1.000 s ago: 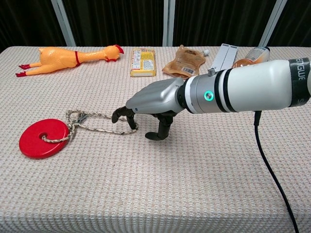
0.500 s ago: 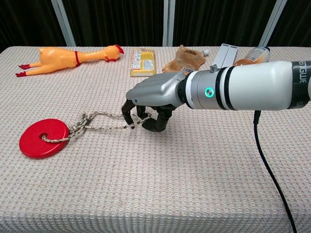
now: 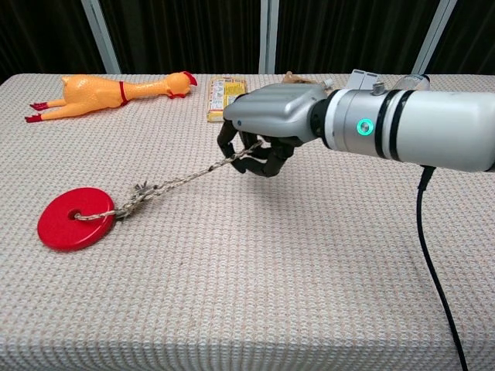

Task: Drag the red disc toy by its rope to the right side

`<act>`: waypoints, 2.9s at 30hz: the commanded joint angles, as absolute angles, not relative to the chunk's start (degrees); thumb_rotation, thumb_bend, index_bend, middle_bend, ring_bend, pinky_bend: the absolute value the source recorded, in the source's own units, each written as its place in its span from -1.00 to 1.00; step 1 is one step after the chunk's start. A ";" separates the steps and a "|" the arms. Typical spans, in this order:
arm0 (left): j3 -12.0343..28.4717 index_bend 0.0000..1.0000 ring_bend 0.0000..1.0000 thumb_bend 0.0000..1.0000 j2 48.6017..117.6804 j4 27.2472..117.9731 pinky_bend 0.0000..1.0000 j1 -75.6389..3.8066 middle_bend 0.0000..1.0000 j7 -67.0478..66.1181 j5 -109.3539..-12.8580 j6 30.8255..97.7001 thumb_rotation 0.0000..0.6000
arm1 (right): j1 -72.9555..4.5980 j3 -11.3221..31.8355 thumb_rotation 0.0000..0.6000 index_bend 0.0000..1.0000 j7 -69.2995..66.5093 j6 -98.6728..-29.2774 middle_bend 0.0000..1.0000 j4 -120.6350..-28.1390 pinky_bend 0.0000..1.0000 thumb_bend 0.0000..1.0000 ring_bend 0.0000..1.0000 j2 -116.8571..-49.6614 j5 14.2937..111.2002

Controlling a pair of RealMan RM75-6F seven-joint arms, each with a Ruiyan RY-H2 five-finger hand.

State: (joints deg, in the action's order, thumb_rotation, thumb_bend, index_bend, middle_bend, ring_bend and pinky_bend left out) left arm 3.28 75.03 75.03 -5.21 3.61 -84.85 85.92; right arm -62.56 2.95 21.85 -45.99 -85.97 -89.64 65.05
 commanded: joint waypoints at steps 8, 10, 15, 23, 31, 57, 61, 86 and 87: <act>3.19 -0.66 -0.81 -0.96 75.45 75.14 -0.71 -5.52 -0.66 3.30 -85.06 85.55 1.00 | -51.61 -2.12 1.00 0.97 15.17 -55.53 0.88 -93.71 -1.00 0.03 -0.22 -78.23 72.75; 3.13 -0.66 -0.81 -0.96 75.55 75.24 -0.71 -5.60 -0.66 3.07 -85.15 85.45 1.00 | -48.93 -3.52 1.00 0.98 13.52 -57.49 0.88 -94.66 -1.00 0.05 -0.22 -76.01 73.84; 3.09 -0.66 -0.81 -0.96 75.57 75.65 -0.71 -5.81 -0.66 2.56 -85.37 85.38 1.00 | -42.76 -6.27 1.00 0.99 9.59 -61.46 0.88 -94.39 -1.00 0.06 -0.22 -71.32 74.85; 2.94 -0.66 -0.81 -0.96 75.55 76.43 -0.71 -6.09 -0.66 1.52 -85.56 85.05 1.00 | -31.81 -9.13 1.00 1.00 -2.35 -66.57 0.88 -88.40 -1.00 0.07 -0.22 -65.65 74.25; 2.90 -0.66 -0.81 -0.96 75.34 78.12 -0.71 -6.49 -0.65 -0.46 -85.77 84.81 1.00 | -22.26 -6.17 1.00 1.00 -13.11 -71.83 0.88 -78.66 -1.00 0.07 -0.22 -64.63 69.99; 2.70 -0.66 -0.81 -0.96 75.53 78.56 -0.71 -6.63 -0.65 -1.13 -85.24 84.29 1.00 | -24.13 5.90 1.00 1.00 -7.30 -75.88 0.88 -89.47 -1.00 0.07 -0.21 -69.38 81.65; 2.62 -0.66 -0.81 -0.96 75.72 78.07 -0.71 -6.50 -0.65 -0.67 -85.16 84.33 1.00 | -25.87 6.65 1.00 0.99 -3.06 -75.57 0.88 -91.59 -1.00 0.07 -0.22 -73.05 83.66; 2.82 -0.66 -0.81 -0.96 75.41 78.57 -0.71 -6.64 -0.66 -0.35 -85.90 85.14 1.00 | -13.86 -1.72 1.00 -1.00 1.38 -83.41 -1.00 -85.10 -1.00 -1.00 -1.00 -70.00 87.01; 2.84 -0.66 -0.81 -0.96 75.30 78.82 -0.71 -6.72 -0.66 -0.45 -86.03 85.17 1.00 | -12.12 -1.98 1.00 -1.00 1.77 -85.05 -1.00 -83.73 -1.00 -1.00 -1.00 -70.64 86.37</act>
State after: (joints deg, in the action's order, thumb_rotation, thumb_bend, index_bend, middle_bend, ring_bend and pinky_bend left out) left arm 2.82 75.36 78.72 -6.67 -0.39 -85.97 85.15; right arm -16.56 -0.83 -0.55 -80.55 -87.27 -69.24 86.77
